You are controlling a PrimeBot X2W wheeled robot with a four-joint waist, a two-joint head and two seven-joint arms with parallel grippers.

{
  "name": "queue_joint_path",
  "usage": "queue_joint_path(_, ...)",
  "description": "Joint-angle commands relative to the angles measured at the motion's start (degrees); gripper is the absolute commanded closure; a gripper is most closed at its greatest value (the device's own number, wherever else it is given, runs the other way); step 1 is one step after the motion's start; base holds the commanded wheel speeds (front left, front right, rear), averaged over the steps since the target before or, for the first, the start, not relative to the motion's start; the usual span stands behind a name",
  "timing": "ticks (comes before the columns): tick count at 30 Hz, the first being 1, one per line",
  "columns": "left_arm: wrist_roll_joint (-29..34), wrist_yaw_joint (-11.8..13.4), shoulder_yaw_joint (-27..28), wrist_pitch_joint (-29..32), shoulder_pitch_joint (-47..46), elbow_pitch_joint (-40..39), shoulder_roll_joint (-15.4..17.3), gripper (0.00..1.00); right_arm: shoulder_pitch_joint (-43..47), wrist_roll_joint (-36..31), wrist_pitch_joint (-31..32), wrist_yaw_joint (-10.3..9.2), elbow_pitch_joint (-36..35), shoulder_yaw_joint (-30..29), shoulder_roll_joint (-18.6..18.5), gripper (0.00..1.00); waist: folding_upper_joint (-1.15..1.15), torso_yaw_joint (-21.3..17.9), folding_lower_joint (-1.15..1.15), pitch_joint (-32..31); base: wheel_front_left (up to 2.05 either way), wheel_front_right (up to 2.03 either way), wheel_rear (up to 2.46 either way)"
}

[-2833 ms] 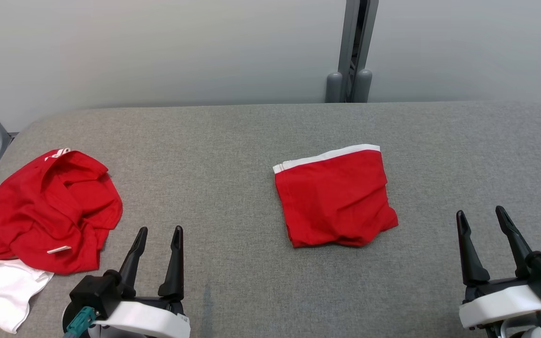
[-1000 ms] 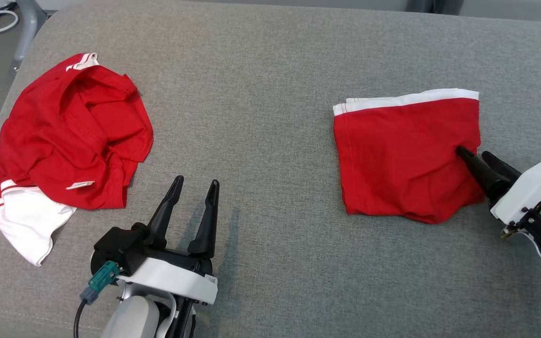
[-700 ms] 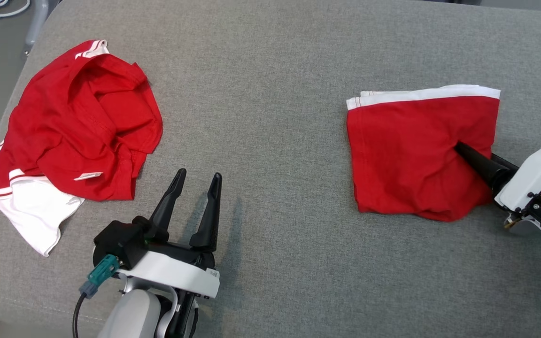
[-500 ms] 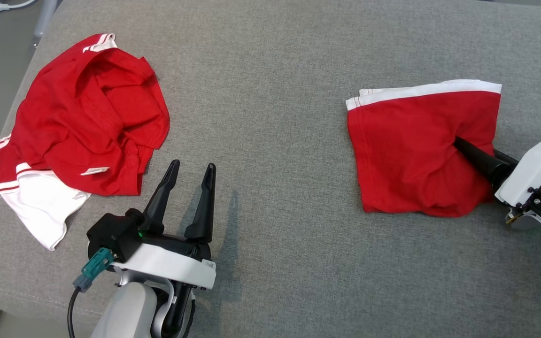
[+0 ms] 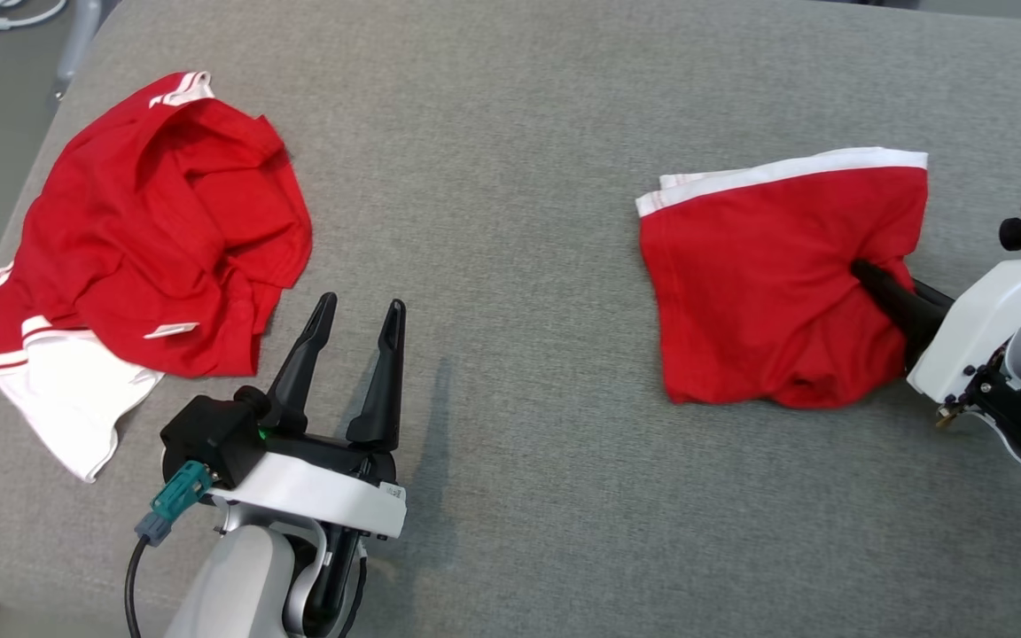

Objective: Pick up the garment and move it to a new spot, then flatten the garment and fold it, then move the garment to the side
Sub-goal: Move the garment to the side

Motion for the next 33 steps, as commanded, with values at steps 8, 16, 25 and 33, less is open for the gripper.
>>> queue_joint_path(8, 3.38, -1.02, 0.61, -0.02, -1.04, -0.48, 0.25, 0.0, -1.3, -2.17, -4.19, -0.03, -1.76, 6.36, -4.57, 1.0, 0.0, -5.42, 0.0, -0.47, 0.0, 0.0, 0.0)
queue_joint_path(16, 10.77, -2.66, 0.27, -0.03, -4.33, -2.23, 0.83, 0.0, -4.62, -3.73, -7.79, -0.03, -4.6, 11.0, -9.61, 1.0, 0.0, -12.56, 0.0, 5.09, 0.0, 0.0, 0.0)
queue_joint_path(25, 15.92, -3.77, -2.55, -0.03, -9.21, -6.5, 3.38, 0.0, -9.23, -5.09, -13.22, -0.04, -5.19, 11.24, -16.27, 1.0, 0.0, -19.12, 0.0, 12.07, 0.0, 0.0, 0.0)
queue_joint_path(33, 17.15, -3.77, -7.02, -0.03, -12.3, -9.45, 5.72, 0.0, -12.39, -10.91, -15.99, -0.04, -1.65, 11.67, -23.62, 1.0, 0.0, -21.28, 0.0, 15.96, 0.0, 0.0, 0.0)
